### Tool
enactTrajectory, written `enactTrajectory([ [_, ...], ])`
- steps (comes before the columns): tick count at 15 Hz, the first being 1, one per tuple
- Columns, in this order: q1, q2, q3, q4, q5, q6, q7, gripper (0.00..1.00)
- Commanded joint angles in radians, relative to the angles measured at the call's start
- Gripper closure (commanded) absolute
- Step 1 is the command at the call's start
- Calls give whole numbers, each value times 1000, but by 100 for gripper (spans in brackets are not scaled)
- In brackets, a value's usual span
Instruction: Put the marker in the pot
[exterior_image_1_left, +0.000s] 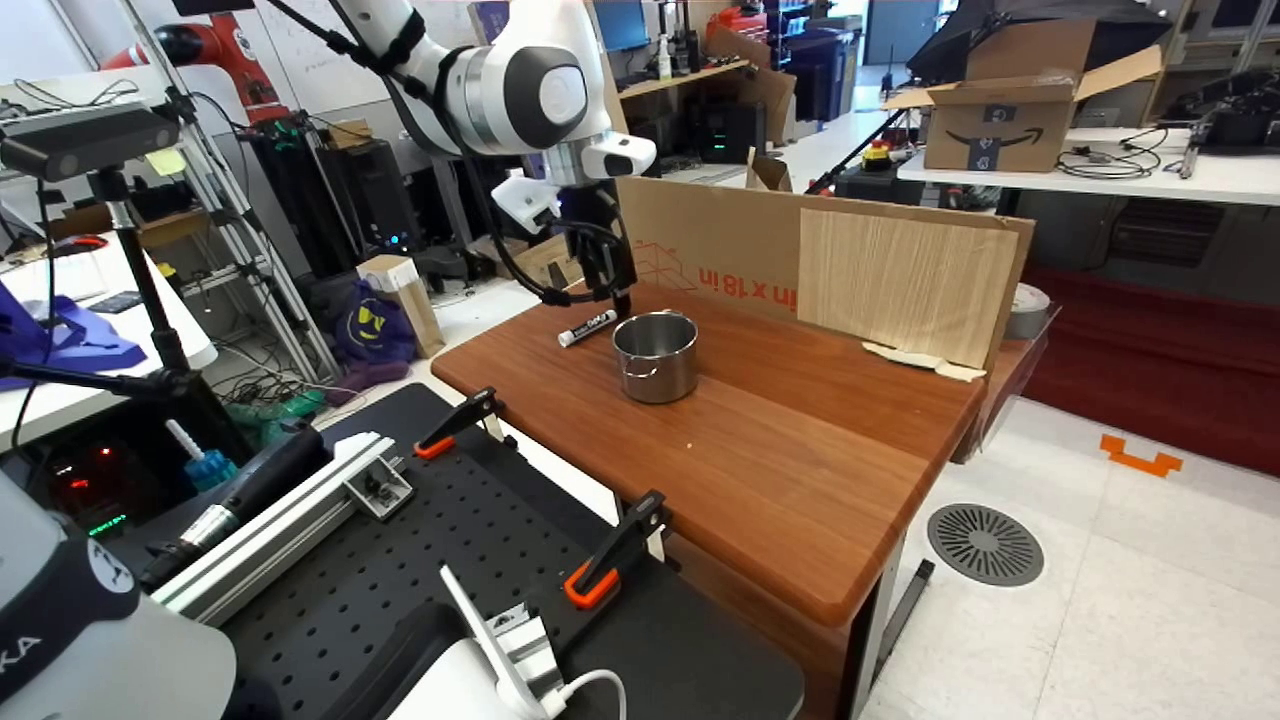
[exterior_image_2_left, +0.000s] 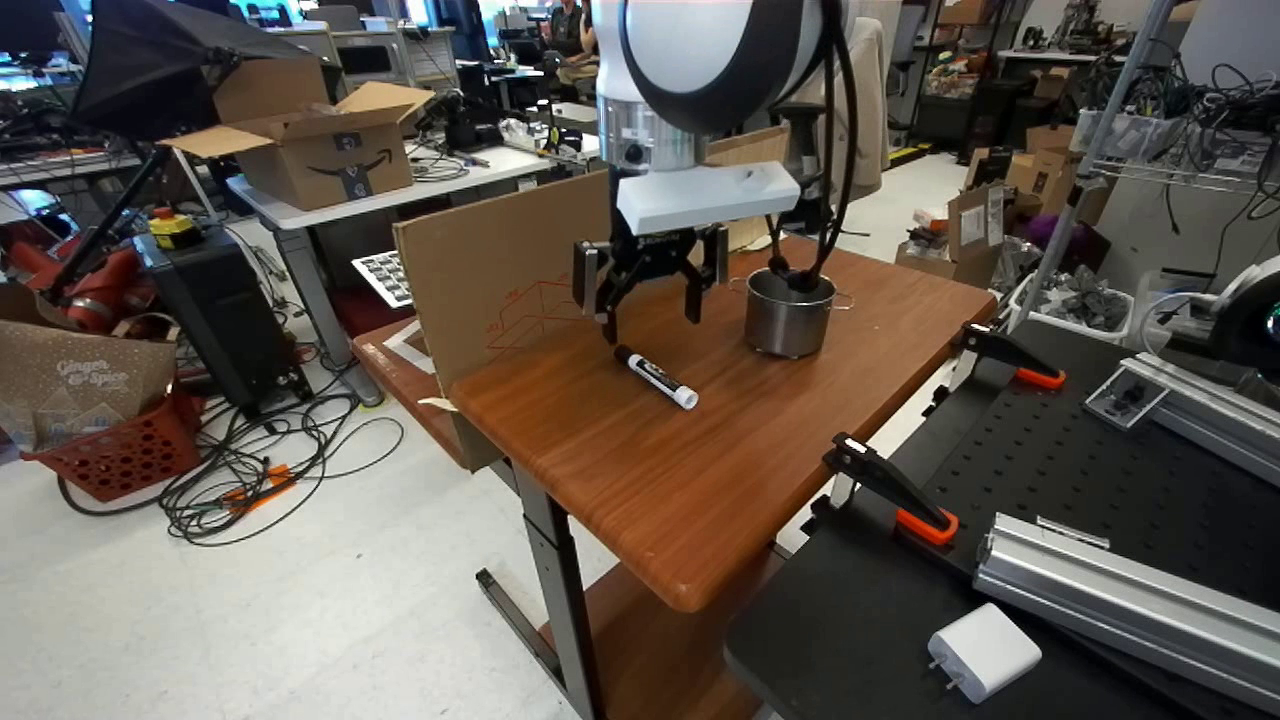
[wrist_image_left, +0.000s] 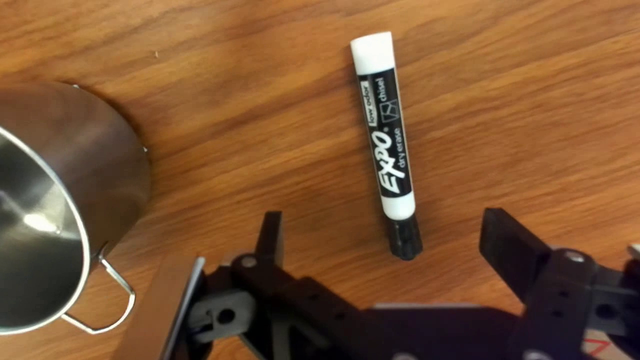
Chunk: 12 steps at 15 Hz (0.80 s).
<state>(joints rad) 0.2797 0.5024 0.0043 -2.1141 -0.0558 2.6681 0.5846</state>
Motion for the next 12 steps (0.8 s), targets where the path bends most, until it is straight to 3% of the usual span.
enactTrajectory([
  [1, 43, 55, -40, 54, -5, -26, 32, 0],
  [4, 62, 87, -56, 79, -7, -34, 46, 0],
  [5, 62, 95, -55, 87, -2, -36, 44, 25],
  [7, 67, 106, -60, 98, -2, -38, 43, 34],
  [12, 61, 111, -59, 114, 4, -49, 37, 73],
])
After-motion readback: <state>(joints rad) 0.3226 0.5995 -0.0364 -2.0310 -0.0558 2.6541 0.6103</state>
